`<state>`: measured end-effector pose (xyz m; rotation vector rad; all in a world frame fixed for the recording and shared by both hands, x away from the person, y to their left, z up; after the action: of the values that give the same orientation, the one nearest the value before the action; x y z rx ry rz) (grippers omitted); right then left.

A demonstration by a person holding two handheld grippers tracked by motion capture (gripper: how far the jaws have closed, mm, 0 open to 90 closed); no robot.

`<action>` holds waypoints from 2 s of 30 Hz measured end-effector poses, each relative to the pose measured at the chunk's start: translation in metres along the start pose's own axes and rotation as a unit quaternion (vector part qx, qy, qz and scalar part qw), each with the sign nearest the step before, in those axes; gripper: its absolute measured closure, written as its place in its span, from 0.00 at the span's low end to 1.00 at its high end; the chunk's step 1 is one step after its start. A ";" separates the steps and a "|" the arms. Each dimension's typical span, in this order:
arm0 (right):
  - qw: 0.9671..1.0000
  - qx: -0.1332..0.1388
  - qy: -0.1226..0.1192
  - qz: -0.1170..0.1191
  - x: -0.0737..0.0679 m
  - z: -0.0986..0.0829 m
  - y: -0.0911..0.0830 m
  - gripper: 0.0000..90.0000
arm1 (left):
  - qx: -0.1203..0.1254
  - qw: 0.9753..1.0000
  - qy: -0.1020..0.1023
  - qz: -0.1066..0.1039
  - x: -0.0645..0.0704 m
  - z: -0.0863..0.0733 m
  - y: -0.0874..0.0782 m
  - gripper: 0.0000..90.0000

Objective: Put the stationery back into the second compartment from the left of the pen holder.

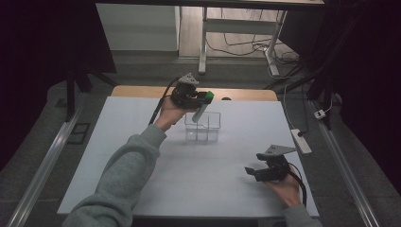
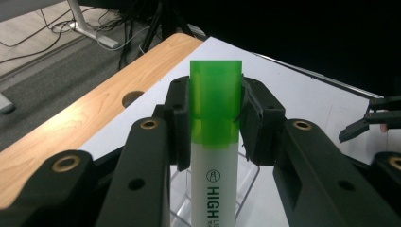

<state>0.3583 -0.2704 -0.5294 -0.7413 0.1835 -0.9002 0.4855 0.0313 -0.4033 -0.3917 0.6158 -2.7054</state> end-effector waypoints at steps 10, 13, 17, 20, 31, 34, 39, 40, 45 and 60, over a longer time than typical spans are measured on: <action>1.000 0.000 0.001 0.002 0.000 0.000 0.000 0.24 | 0.004 1.000 0.011 0.003 -0.002 0.009 0.013 0.73; 1.000 -0.002 -0.001 0.001 0.000 0.000 0.000 0.24 | 0.004 1.000 0.008 0.001 -0.004 0.008 0.016 0.73; 1.000 -0.003 -0.001 0.001 0.000 0.000 0.000 0.24 | 0.001 1.000 0.006 -0.002 -0.006 0.005 0.017 0.73; 1.000 -0.003 -0.001 0.001 0.000 -0.001 0.001 0.24 | -0.004 1.000 0.005 -0.003 -0.008 0.002 0.019 0.73; 1.000 -0.006 -0.002 0.002 -0.001 -0.001 0.002 0.24 | -0.015 1.000 0.000 -0.001 -0.012 -0.015 0.020 0.52; 1.000 -0.006 -0.001 0.003 -0.001 -0.001 0.002 0.24 | -0.015 1.000 0.002 -0.005 -0.012 -0.016 0.017 0.50; 1.000 -0.005 -0.002 0.001 -0.001 -0.001 0.001 0.24 | -0.028 1.000 0.009 0.000 -0.010 -0.020 0.013 0.50; 1.000 -0.004 -0.002 0.001 -0.001 -0.001 0.001 0.24 | -0.028 1.000 0.009 0.000 -0.010 -0.020 0.013 0.50; 1.000 -0.003 -0.002 0.001 -0.002 0.000 0.001 0.24 | -0.037 0.999 0.009 0.003 -0.008 -0.028 0.006 0.50; 1.000 -0.001 -0.005 0.000 -0.002 0.001 0.000 0.24 | -0.054 0.998 0.008 0.012 0.005 -0.062 -0.024 0.50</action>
<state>0.3575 -0.2680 -0.5295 -0.7488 0.1753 -0.8963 0.4539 0.0721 -0.4452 -0.3868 0.7675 -2.6626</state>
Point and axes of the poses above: each handheld gripper's, and its own axes: y roughly forward along the jaws, z roughly out of its top, x roughly to its right, the point moved 4 cm from there along y, roughly forward along the jaws, and after that the axes turned 14 degrees about -z, right-handed, at the moved point
